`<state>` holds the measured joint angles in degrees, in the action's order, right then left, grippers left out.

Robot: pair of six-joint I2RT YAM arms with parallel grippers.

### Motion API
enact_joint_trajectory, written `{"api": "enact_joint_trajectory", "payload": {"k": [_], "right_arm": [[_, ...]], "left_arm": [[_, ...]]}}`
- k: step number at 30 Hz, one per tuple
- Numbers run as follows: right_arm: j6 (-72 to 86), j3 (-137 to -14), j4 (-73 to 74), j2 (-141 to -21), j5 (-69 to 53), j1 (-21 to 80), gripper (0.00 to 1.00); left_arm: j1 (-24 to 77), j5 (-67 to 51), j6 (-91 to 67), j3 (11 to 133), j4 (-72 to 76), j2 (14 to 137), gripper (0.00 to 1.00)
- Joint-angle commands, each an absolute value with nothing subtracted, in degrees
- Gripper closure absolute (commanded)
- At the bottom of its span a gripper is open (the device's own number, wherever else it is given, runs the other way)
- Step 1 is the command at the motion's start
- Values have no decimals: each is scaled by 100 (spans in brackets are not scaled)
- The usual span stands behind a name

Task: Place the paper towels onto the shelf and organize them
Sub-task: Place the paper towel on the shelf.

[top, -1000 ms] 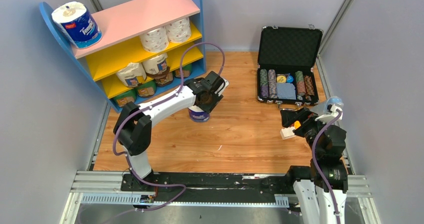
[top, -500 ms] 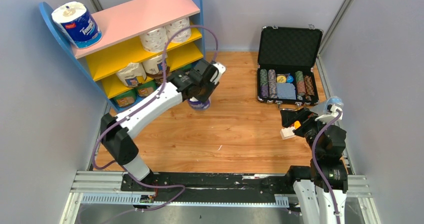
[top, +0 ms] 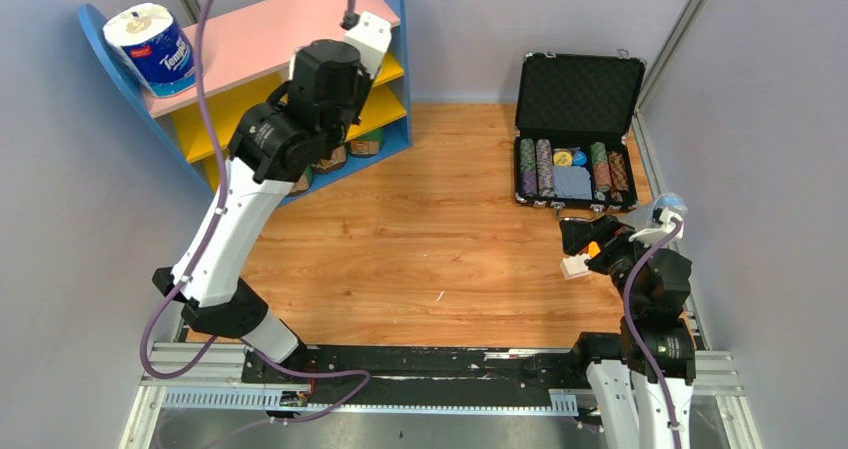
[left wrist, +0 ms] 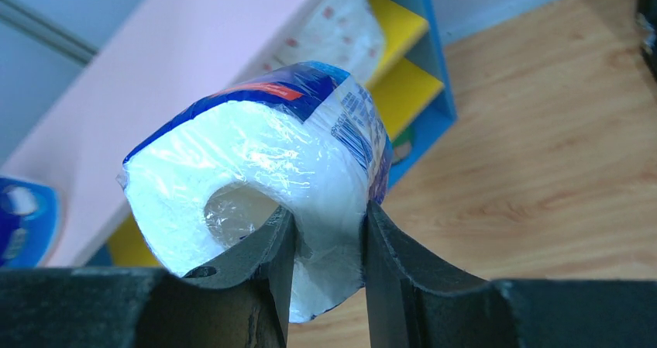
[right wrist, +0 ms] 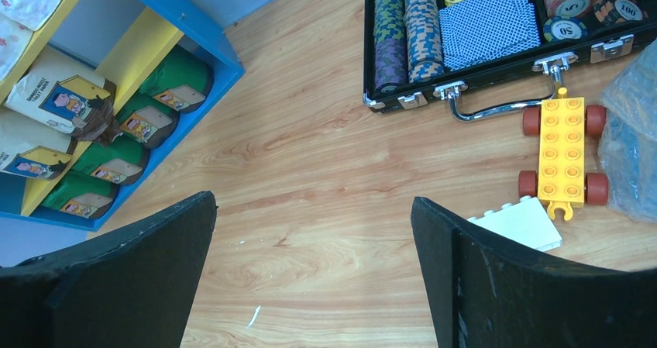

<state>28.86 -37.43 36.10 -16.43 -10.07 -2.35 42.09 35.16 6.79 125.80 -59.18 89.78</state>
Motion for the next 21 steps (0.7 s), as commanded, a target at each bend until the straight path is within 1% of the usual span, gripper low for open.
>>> {"api": "enact_joint_trajectory", "payload": {"k": [1,8,16,21], "right_arm": [[2874,-3709,3314,-1767,-1067,-255,0],[2883,-3692,3323,-1806,-1074,-255,0],[2889,-3700,3344,-1868,-1045,-255,0],[2891,-3700,3358,-1918,-1018,-255,0]], "left_arm": [[3917,4395,1538,13314,-5524,9013,66],[3226,4418,2112,13649,-4703,8991,65],[2375,3930,2054,13983,-4584,9413,64],[1992,3760,1939,14243,-4614,9692,60]]}}
